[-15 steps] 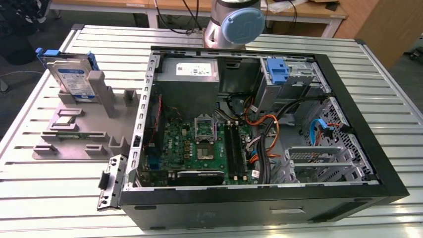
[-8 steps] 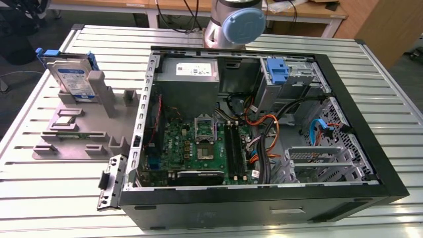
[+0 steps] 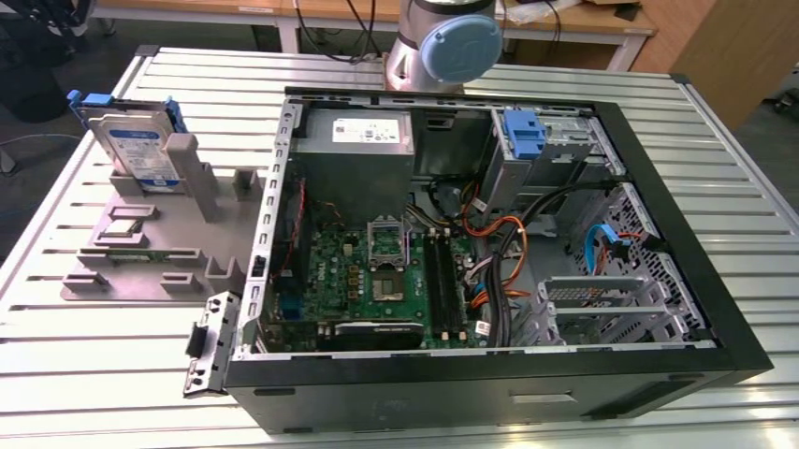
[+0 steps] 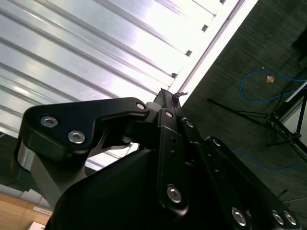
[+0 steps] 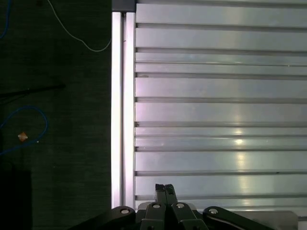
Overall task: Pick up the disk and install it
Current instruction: 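Reach for the disk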
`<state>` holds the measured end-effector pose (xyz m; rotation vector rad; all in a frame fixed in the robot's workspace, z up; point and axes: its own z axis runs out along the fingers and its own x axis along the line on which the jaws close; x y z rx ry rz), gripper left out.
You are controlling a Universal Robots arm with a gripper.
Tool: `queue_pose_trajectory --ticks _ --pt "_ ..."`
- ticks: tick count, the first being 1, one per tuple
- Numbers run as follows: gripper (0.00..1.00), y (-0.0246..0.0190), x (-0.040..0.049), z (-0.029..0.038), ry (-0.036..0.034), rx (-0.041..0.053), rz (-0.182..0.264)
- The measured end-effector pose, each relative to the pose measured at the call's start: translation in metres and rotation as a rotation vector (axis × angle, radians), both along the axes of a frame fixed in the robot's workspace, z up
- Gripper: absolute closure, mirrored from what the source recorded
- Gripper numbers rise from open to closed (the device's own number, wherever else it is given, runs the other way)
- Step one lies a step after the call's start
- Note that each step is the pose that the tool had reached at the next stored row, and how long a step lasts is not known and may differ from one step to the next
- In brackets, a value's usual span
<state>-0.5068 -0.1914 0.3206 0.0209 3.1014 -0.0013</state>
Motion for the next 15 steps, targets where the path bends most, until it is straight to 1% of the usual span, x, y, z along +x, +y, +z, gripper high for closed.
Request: queue_pose_trajectory --ticks 3,7,13,15 --pt "0.9 -0.002 0.0051 0.0 0.0001 0.0 0.0" --pt "0.9 -0.0063 0.0135 0.0 0.0 0.0 0.0" --pt "0.9 -0.0171 0.0229 0.0 0.0 0.0 0.0" --pt "0.9 -0.0197 0.0249 0.0007 0.0008 0.0 0.0"
